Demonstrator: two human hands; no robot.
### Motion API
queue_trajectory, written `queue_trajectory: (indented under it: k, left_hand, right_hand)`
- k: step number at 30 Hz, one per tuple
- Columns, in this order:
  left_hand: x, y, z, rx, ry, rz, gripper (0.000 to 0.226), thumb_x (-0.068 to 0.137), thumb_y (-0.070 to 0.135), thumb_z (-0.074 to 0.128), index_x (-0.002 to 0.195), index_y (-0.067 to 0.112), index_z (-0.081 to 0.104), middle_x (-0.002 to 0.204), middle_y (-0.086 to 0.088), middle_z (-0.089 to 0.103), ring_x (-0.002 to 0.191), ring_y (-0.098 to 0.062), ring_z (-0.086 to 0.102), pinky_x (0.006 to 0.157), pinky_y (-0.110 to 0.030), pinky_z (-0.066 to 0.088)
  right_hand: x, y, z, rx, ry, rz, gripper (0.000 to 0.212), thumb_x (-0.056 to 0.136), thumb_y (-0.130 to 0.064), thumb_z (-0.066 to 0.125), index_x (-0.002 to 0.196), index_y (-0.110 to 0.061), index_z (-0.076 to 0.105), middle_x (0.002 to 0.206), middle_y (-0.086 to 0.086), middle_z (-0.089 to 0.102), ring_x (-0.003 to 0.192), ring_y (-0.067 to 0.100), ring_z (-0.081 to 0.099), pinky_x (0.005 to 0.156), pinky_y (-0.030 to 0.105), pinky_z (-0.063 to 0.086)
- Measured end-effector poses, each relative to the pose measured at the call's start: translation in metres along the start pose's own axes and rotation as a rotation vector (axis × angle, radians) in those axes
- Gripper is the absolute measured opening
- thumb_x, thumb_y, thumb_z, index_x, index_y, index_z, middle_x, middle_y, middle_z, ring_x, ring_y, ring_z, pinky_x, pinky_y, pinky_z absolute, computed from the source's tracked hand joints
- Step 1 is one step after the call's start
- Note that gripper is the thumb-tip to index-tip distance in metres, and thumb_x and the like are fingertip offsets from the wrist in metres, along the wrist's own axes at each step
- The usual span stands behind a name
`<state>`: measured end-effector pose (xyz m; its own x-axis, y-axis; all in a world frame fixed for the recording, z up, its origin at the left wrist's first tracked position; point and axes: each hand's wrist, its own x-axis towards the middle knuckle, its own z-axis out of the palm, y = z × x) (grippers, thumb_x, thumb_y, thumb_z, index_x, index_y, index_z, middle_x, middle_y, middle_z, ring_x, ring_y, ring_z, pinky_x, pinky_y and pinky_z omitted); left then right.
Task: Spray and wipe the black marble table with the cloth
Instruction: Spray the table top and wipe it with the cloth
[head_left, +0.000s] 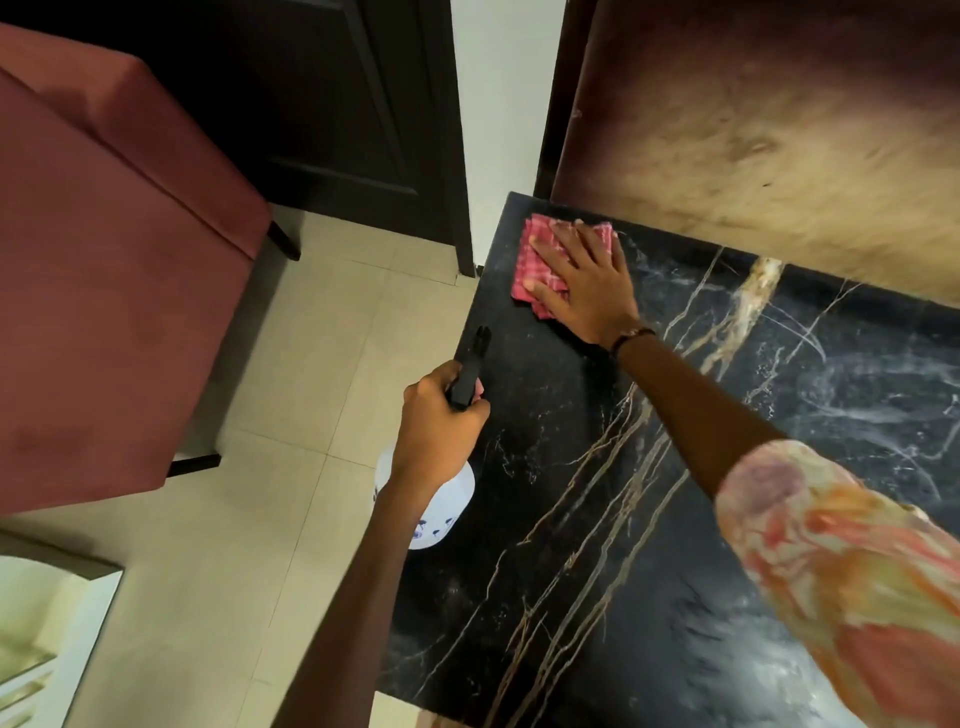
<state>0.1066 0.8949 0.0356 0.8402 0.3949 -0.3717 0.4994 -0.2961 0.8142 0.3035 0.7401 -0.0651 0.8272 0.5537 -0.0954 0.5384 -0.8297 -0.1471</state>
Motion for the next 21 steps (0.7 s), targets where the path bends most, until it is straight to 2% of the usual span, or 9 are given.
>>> queue_trajectory:
  k: [3,5,7,9,14,21]
  left_hand:
    - [0.004,0.000,0.001,-0.005,0.009,-0.009,0.005,0.079,0.000,0.061,0.081,0.004,0.063,0.059,-0.001,0.052,0.056,-0.025,0.047,0.061,-0.029,0.040]
    - [0.005,0.001,0.002,0.005,0.006,-0.004,0.006,0.079,-0.001,0.060,0.081,0.005,0.062,0.058,-0.001,0.051,0.053,-0.024,0.045,0.060,-0.027,0.039]
    - [0.008,0.002,0.003,0.013,-0.007,0.004,0.005,0.079,0.000,0.060,0.082,0.004,0.062,0.058,-0.003,0.052,0.054,-0.027,0.045,0.061,-0.028,0.039]
    - [0.010,0.002,0.003,0.027,-0.018,0.017,0.004,0.081,0.001,0.061,0.083,0.004,0.062,0.060,-0.005,0.053,0.058,-0.031,0.048,0.062,-0.030,0.042]
    - [0.011,0.006,-0.001,0.046,-0.032,0.081,0.005,0.081,0.003,0.063,0.086,0.004,0.063,0.071,-0.011,0.060,0.071,-0.037,0.059,0.070,-0.037,0.054]
    - [0.004,0.002,-0.003,0.044,-0.027,0.079,0.006,0.078,-0.003,0.062,0.082,0.002,0.063,0.070,-0.008,0.060,0.069,-0.032,0.057,0.070,-0.029,0.050]
  right_hand:
    - [0.021,-0.031,0.001,-0.012,-0.004,0.002,0.072,0.088,-0.068,0.012,0.149,-0.032,0.025,0.156,0.005,0.026,0.145,0.033,0.018,0.116,0.060,0.005]
    - [0.011,-0.041,0.005,-0.033,-0.031,-0.094,0.071,0.088,-0.069,0.012,0.148,-0.033,0.025,0.157,0.004,0.025,0.146,0.032,0.016,0.116,0.060,0.007]
    - [-0.009,-0.028,0.012,-0.060,-0.048,-0.223,0.068,0.090,-0.070,0.015,0.148,-0.035,0.022,0.158,0.002,0.023,0.146,0.029,0.014,0.117,0.059,0.009]
    - [-0.027,0.001,0.014,-0.031,-0.008,-0.252,0.067,0.090,-0.071,0.017,0.148,-0.036,0.022,0.157,0.001,0.025,0.146,0.027,0.015,0.118,0.057,0.008]
    - [-0.013,0.038,0.002,0.026,0.099,-0.019,0.070,0.090,-0.071,0.016,0.146,-0.033,0.031,0.153,0.001,0.034,0.143,0.027,0.024,0.117,0.055,0.011]
    - [0.065,-0.014,0.007,0.012,0.060,0.118,0.063,0.093,-0.063,0.027,0.149,-0.034,0.023,0.158,0.002,0.023,0.145,0.032,0.017,0.115,0.059,0.005]
